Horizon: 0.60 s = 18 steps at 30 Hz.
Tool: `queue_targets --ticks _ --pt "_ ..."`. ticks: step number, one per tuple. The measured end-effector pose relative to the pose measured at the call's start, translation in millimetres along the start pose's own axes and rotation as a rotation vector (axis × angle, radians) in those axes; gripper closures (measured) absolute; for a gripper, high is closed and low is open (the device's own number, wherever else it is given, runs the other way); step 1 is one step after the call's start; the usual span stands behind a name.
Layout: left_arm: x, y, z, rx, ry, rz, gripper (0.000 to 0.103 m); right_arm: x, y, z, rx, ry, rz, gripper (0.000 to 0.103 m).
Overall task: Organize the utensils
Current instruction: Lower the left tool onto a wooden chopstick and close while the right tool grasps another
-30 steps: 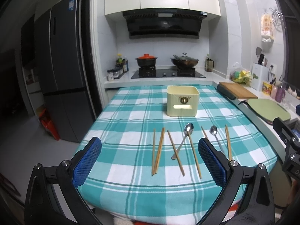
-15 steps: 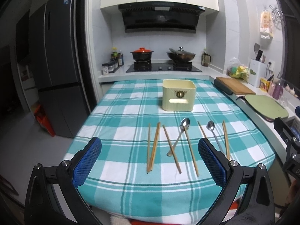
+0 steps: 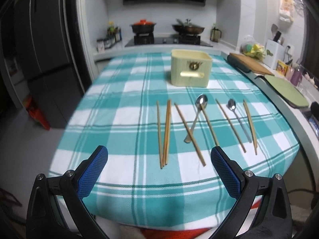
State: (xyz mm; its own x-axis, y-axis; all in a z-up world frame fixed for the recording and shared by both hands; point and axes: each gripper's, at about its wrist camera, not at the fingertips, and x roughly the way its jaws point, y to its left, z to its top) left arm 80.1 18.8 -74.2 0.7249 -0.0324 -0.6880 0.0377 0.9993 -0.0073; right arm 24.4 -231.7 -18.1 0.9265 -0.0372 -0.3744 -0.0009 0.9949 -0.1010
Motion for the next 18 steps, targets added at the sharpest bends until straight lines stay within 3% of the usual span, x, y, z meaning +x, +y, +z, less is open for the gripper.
queue_targets --ticks 7,18 --pt "49 21 3 -0.097 0.072 -0.075 0.000 45 -21 -19 0.073 0.129 -0.004 0.000" --pt "161 27 41 -0.030 0.173 0.029 0.001 147 -63 -61 0.164 0.367 -0.064 0.000"
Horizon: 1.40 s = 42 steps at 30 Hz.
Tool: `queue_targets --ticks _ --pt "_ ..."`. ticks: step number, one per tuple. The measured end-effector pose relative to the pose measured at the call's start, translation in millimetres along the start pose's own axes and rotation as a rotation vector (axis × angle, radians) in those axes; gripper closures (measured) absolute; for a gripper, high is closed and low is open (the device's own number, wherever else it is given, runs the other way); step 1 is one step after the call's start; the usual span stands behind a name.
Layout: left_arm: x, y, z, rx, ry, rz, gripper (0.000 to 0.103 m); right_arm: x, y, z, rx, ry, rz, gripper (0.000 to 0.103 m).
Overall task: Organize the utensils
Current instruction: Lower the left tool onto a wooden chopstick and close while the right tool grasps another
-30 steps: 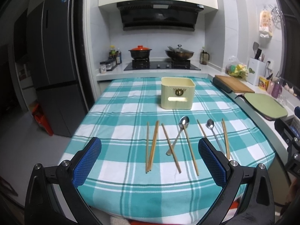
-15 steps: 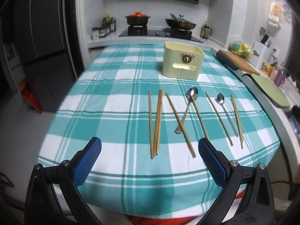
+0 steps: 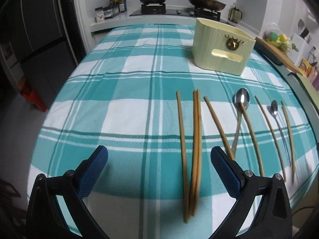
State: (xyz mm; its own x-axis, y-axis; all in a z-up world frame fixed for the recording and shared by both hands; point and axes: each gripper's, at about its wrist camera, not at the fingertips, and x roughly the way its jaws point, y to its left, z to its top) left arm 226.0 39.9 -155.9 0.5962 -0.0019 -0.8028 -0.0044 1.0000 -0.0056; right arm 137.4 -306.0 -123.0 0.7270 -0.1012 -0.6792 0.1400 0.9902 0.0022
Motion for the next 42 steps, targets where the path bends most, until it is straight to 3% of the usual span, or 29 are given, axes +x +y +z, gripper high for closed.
queue_targets --ticks 3,5,7,10,14,15,20,29,42 --pt "21 -2 10 0.014 0.029 0.007 0.001 32 -13 5 0.032 0.072 0.011 0.005" --pt "32 -2 14 0.018 0.046 0.011 0.001 55 -18 9 0.042 0.130 0.004 0.028" --pt "40 -2 15 0.020 0.060 0.018 0.001 73 -20 12 0.053 0.168 0.015 0.037" --pt "47 1 16 0.013 0.073 0.022 0.001 90 -19 15 0.075 0.205 0.043 0.040" --pt "53 4 19 0.007 0.080 0.032 0.001 108 -7 15 0.034 0.256 0.048 0.064" --pt "54 4 19 0.008 0.080 0.034 0.001 113 -5 15 0.020 0.274 0.030 0.065" --pt "61 6 21 0.000 0.091 0.028 0.001 117 -2 19 0.030 0.288 0.050 0.065" --pt "69 7 17 0.012 0.110 0.037 0.001 130 17 22 -0.110 0.285 -0.009 0.066" --pt "87 5 24 0.094 0.162 0.004 0.000 122 -7 17 -0.165 0.329 0.078 0.065"
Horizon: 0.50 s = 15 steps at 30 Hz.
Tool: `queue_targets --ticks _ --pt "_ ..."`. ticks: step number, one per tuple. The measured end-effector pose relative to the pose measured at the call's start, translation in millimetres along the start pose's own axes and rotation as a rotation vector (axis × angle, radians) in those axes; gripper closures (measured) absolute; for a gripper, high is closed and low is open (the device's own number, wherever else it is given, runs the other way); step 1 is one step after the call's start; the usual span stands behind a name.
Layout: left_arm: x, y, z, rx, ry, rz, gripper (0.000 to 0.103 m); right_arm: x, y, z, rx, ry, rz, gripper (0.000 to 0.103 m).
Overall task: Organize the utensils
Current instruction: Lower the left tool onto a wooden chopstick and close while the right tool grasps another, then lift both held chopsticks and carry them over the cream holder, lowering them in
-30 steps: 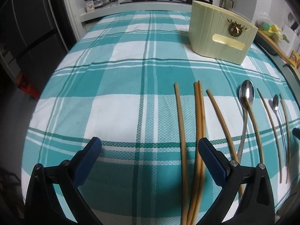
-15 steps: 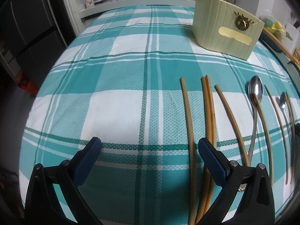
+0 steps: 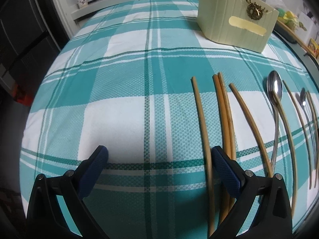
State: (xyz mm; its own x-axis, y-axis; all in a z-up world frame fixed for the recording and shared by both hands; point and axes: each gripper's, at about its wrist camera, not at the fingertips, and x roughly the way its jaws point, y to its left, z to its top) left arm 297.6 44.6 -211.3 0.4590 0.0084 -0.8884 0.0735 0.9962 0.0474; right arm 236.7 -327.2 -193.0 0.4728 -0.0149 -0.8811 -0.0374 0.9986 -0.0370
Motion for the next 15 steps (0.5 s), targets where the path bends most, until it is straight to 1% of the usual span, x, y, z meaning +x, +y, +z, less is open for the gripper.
queue_targets --ticks 3,5,7,8,9,10,11,12,13,14,15 --pt "6 3 8 0.005 0.052 -0.032 0.000 3 -3 7 -0.021 0.035 0.017 0.065" --pt "9 4 15 -0.005 0.100 -0.041 0.000 8 -4 15 -0.032 0.042 0.027 0.065" --pt "12 1 22 0.003 0.143 -0.049 0.004 14 -6 26 -0.037 0.043 0.037 0.065" --pt "11 -1 26 0.010 0.147 -0.058 0.012 18 -6 33 -0.037 0.045 0.043 0.069" --pt "11 -5 30 0.022 0.149 -0.061 0.024 23 -7 41 -0.036 0.049 0.050 0.071" --pt "10 -10 36 0.038 0.149 -0.064 0.031 27 -8 48 -0.033 0.051 0.055 0.075" --pt "10 -15 41 0.053 0.150 -0.072 0.046 31 -9 56 -0.027 0.055 0.059 0.078" --pt "11 -21 46 0.069 0.152 -0.073 0.059 35 -10 64 -0.023 0.057 0.059 0.080" --pt "12 -25 50 0.082 0.150 -0.073 0.066 39 -12 72 -0.017 0.066 0.055 0.086" --pt "13 -31 54 0.095 0.147 -0.085 0.085 43 -13 80 -0.009 0.071 0.052 0.091" --pt "14 -36 58 0.111 0.143 -0.080 0.096 47 -15 87 0.003 0.076 0.055 0.093"
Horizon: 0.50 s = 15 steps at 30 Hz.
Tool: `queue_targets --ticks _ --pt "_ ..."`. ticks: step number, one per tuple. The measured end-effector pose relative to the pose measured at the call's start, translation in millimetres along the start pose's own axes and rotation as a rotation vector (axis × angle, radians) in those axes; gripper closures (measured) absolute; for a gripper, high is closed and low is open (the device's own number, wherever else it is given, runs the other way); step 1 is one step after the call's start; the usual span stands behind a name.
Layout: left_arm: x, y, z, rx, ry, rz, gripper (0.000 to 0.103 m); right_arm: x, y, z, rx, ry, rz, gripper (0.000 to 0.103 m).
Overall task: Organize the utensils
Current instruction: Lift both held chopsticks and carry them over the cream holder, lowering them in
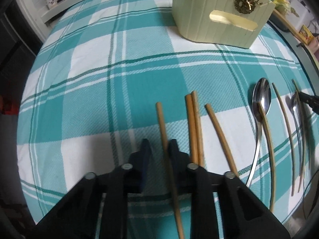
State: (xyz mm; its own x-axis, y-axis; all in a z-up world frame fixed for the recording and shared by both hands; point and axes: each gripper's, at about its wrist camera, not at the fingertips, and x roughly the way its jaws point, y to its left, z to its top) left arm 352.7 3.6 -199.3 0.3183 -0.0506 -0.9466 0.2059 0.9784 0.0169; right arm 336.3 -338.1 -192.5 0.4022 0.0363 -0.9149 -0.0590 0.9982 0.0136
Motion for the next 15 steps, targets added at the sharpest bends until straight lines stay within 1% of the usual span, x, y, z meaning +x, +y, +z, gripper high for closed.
queue_targets --ticks 2,4,7,10,12,15 --pt "0 -9 5 0.026 -0.022 0.015 0.098 6 -3 12 0.016 0.010 0.004 0.096" --pt "0 -11 7 0.032 -0.045 -0.011 0.099 7 -6 20 0.039 0.005 0.019 0.096" --pt "-14 -1 7 -0.021 -0.094 -0.058 0.099 -4 -7 27 0.062 -0.032 0.065 0.096" --pt "-45 11 4 -0.077 -0.178 -0.103 0.099 -34 -1 30 0.057 -0.099 0.107 0.096" --pt "-70 18 2 -0.101 -0.234 -0.126 0.099 -58 6 29 0.041 -0.142 0.122 0.096" --pt "-111 28 0 -0.124 -0.314 -0.153 0.099 -93 15 31 0.032 -0.196 0.174 0.096"
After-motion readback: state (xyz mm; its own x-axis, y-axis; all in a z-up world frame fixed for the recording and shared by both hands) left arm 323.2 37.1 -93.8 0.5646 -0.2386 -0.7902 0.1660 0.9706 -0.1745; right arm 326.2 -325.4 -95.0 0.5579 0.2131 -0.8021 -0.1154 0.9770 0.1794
